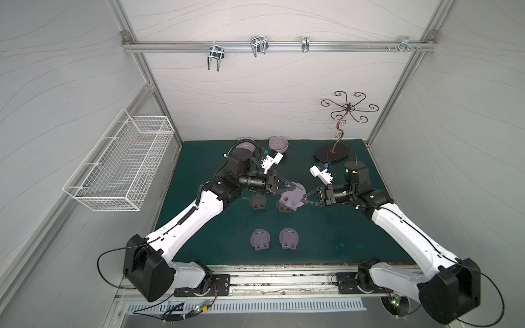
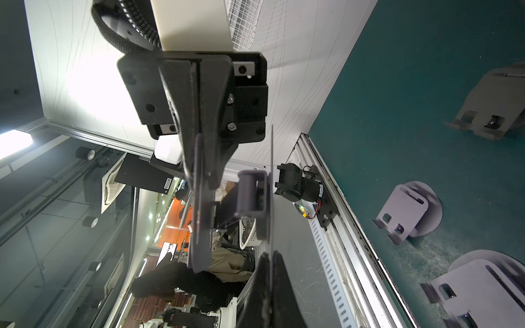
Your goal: Open the phone stand
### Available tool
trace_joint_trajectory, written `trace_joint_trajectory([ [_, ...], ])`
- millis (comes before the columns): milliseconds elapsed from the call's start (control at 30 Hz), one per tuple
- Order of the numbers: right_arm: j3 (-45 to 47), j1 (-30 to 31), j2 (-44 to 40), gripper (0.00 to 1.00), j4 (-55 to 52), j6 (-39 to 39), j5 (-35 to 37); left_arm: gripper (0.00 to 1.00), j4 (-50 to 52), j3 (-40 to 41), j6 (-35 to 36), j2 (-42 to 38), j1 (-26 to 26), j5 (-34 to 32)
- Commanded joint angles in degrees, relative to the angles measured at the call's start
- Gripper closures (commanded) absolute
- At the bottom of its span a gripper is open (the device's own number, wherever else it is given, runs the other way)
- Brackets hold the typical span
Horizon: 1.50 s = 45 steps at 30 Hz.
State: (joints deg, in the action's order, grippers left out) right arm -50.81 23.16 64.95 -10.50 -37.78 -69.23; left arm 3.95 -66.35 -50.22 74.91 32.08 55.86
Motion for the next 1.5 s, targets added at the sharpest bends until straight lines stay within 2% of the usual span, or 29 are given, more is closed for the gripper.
trace_joint_trajectory([
  [0, 5.14, -2.41, 0.79, 1.00, -4.14, -6.19, -0.86, 1.00, -13.69, -1.19, -3.07, -8.08, -6.06, -12.33],
  [233, 8.12, -2.33, 0.63, 1.00, 3.09, -15.01, 1.85, 1.00, -22.49, 7.77, -1.46, -15.11, -4.65, -32.37],
  [433, 8.51, -2.97, 1.15, 1.00, 2.11, -17.02, 3.41, 1.00, -22.85, 6.93, 5.42, -14.92, 0.17, -39.78],
  [700, 10.31, -3.54, 2.69, 1.00, 3.61, -18.35, 4.85, 1.00, -19.40, -1.21, 16.14, -11.94, 2.47, -37.75],
  [900, 12.14, -3.86, 3.98, 1.00, 5.41, -19.20, 5.29, 1.00, -12.57, -9.95, 27.59, -9.50, 2.56, -36.16],
  [1100, 11.66, -4.03, 3.92, 1.00, 4.39, -17.92, 5.68, 1.00, -7.87, -16.87, 34.90, -5.85, 2.42, -38.30],
  [1233, 9.61, -3.92, 2.63, 1.00, -2.44, -11.82, 7.02, 1.00, -8.02, -20.50, 33.42, -3.37, 0.41, -37.70],
  [1367, 9.83, -3.88, 1.13, 1.00, -3.14, -10.79, 6.53, 1.00, -8.04, -23.69, 27.87, -0.53, -3.13, -35.05],
  [1467, 9.41, -3.91, -1.14, 1.00, -1.74, -10.82, 5.51, 1.00, -4.77, -26.17, 24.61, 1.94, -4.04, -28.65],
])
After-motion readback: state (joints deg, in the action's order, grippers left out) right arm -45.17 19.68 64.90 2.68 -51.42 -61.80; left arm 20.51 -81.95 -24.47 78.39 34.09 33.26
